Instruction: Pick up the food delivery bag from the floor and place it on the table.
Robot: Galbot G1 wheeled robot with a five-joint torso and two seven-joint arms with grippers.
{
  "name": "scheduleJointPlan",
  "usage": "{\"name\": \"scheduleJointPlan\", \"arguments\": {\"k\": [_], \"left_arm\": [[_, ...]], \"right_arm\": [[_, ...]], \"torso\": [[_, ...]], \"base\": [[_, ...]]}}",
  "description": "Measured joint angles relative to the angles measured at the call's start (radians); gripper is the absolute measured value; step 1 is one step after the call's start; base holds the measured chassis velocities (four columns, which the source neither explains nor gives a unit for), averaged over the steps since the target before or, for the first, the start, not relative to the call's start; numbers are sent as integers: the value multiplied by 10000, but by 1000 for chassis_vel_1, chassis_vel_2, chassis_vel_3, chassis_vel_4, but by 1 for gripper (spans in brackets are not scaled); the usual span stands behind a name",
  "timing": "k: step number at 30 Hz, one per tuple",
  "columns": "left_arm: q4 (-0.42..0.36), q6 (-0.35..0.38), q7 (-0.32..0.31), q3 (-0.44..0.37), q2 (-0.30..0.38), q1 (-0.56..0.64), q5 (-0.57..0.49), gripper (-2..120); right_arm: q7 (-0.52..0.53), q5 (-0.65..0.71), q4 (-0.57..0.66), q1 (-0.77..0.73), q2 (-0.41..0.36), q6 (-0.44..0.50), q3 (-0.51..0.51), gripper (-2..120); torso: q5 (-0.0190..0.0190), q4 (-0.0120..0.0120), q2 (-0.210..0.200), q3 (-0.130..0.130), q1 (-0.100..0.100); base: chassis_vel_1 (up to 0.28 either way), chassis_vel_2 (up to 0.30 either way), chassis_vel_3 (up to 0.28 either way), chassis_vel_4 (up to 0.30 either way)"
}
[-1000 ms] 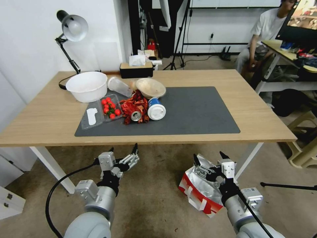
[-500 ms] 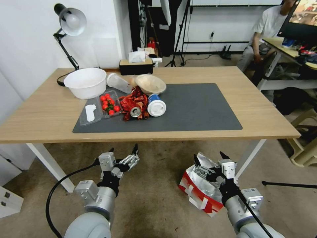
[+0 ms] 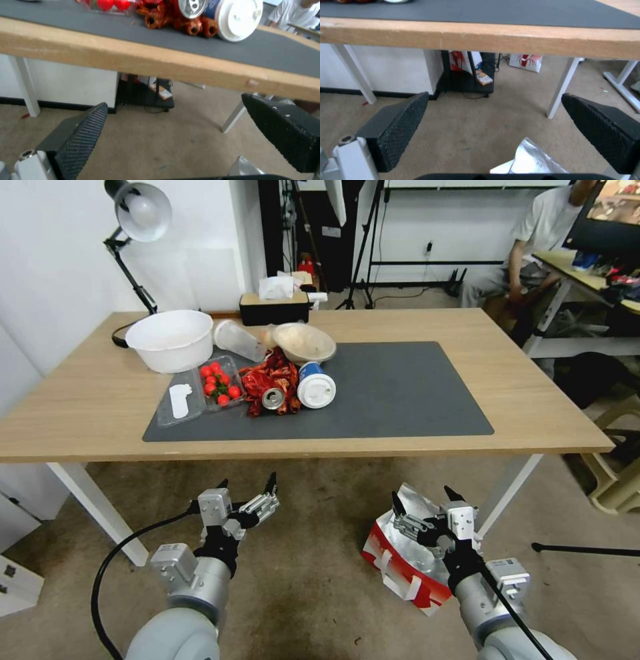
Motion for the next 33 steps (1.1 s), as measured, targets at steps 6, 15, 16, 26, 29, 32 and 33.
{"name": "scheduleJointPlan", "arguments": {"k": [6,15,16,26,29,32,33], "left_arm": [[45,88,0,-127,173,-29,-81,100],[78,166,10,-246,269,-31,-194,100],[86,166,13,-244,270,-28,-194,100],[152,174,22,-246,258,-49,-194,100],[163,181,36,-245,241,-46,-194,100],[164,202,55,-246,210,-46,-190,100],[165,206,63,-247,199,-46,-186,100]], "right_arm": [[-3,65,-82,42,-80,12,33,100],[-3,216,-234,280,-305,-73,89,100],[-5,229,-246,304,-313,-86,94,100],[-26,252,-338,390,-325,-122,100,100],[-29,254,-356,413,-333,-126,101,100],[-33,256,-378,436,-335,-130,106,100],[-33,256,-387,441,-334,-132,109,100]], "torso": [[1,-1,-238,-142,-100],[1,0,-657,-390,-272],[0,0,-720,-425,-297],[1,0,-1131,-665,-468],[1,0,-1229,-721,-509],[0,0,-1348,-785,-561],[1,0,-1398,-816,-582]], "base": [[0,0,0,0],[0,0,0,0],[0,0,0,0],[0,0,0,0],[0,0,0,0],[0,0,0,0],[0,0,0,0]]}}
